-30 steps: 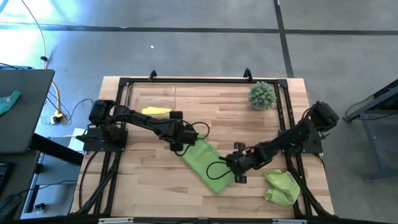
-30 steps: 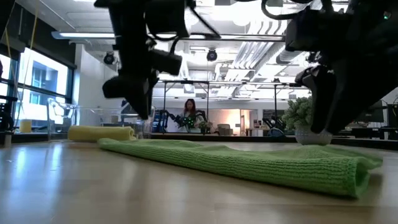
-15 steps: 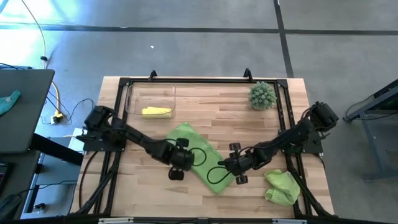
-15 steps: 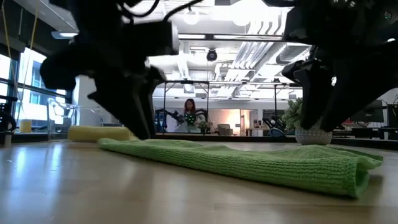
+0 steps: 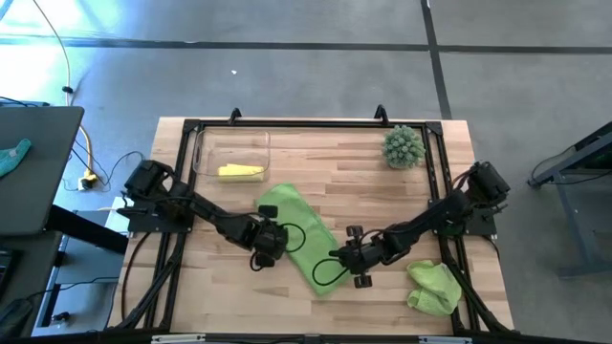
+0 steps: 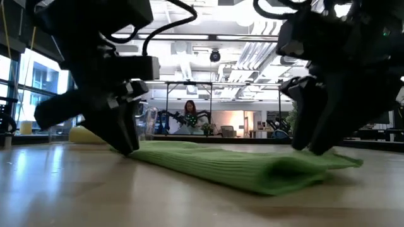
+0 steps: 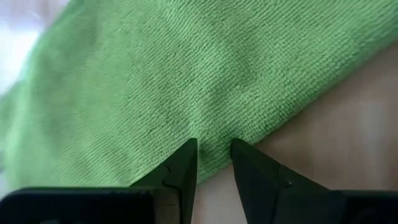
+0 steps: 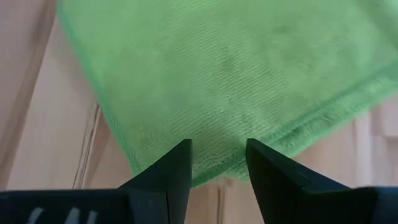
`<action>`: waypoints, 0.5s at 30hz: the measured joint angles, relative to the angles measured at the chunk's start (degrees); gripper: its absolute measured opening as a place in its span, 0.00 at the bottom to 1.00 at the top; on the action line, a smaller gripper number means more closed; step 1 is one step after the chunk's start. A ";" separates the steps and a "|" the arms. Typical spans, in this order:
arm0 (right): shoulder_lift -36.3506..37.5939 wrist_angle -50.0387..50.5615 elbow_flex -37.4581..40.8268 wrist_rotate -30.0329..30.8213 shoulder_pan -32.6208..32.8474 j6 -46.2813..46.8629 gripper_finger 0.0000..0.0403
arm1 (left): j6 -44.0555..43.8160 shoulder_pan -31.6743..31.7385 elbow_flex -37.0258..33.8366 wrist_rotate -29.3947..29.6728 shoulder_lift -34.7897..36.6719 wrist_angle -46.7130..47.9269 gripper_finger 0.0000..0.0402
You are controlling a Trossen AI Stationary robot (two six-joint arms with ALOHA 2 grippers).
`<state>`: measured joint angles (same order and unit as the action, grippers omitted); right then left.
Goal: Roll microfiber towels into tight, uniform cylinder then place into a basket
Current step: Roll the green microfiber cloth
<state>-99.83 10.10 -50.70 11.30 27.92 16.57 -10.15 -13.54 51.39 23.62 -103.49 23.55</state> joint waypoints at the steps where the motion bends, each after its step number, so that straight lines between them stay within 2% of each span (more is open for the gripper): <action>1: -0.89 -1.39 0.00 0.01 0.00 0.04 0.36 | 2.23 0.25 -0.06 1.57 -0.13 0.03 0.23; 6: -4.43 -8.04 -0.04 0.01 -0.02 0.12 0.36 | 6.59 1.73 -0.50 6.64 1.40 1.53 0.23; 10: -3.93 -8.19 -0.12 -0.06 -0.02 1.15 0.36 | 7.78 0.64 -0.67 7.75 5.66 1.52 0.23; 12: -2.54 -7.37 -0.84 -0.30 -0.02 1.12 0.36 | 5.59 -0.80 -0.57 6.68 9.12 1.19 0.23; 15: 0.03 -6.11 -1.33 -0.34 -0.02 0.12 0.36 | -0.48 -3.11 -0.51 0.70 12.51 -1.27 0.23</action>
<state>-99.80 3.99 -52.03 10.97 27.90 16.69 -10.63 -16.65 50.87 24.32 -90.97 22.28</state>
